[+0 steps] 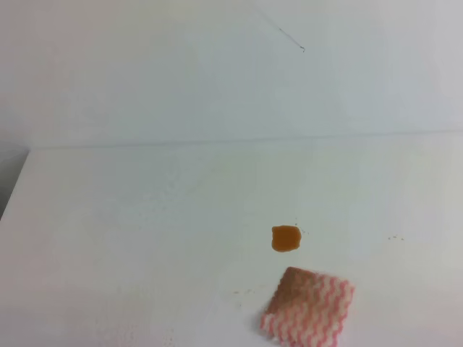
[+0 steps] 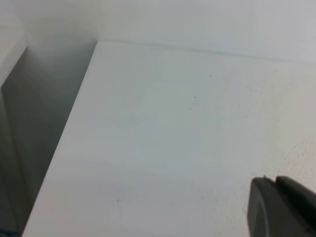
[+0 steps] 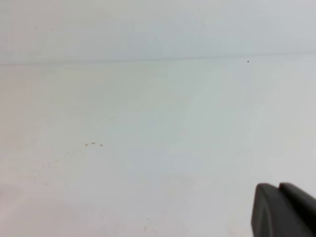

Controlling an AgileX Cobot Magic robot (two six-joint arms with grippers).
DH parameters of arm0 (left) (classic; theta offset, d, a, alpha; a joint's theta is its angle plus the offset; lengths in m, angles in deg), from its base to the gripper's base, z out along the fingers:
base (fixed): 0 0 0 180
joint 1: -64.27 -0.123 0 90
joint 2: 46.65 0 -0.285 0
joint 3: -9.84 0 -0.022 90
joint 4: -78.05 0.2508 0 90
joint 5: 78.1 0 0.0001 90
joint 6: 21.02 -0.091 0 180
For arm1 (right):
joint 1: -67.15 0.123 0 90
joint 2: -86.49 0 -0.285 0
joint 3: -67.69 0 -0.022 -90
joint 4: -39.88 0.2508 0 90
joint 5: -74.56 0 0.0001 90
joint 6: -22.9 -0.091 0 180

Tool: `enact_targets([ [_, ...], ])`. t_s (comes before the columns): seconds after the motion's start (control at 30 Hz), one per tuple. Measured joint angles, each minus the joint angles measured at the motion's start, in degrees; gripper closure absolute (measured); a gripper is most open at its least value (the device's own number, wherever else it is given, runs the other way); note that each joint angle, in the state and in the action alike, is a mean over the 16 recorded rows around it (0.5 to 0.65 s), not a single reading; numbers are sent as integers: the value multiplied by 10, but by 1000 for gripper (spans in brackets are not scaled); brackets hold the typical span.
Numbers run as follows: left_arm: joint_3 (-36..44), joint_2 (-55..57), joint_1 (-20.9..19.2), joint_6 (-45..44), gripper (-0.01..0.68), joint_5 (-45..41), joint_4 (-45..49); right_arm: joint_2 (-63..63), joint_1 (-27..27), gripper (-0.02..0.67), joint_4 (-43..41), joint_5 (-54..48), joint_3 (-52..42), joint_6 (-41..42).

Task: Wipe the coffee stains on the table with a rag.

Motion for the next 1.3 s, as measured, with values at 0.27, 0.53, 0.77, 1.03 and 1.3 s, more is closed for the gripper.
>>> enact_targets([
  [0.27,2,-1,0,0,675,1,0,0,0,651,0,1,1,0],
  [0.53,2,-1,0,0,675,1,0,0,0,651,1,1,5,0],
  [0.77,0,0,0,0,675,0,0,0,0,651,1,0,7,0],
  [1.03,0,0,0,0,675,0,0,0,0,651,1,19,7,0],
  [1.3,0,0,0,0,675,0,0,0,0,651,1,123,7,0],
])
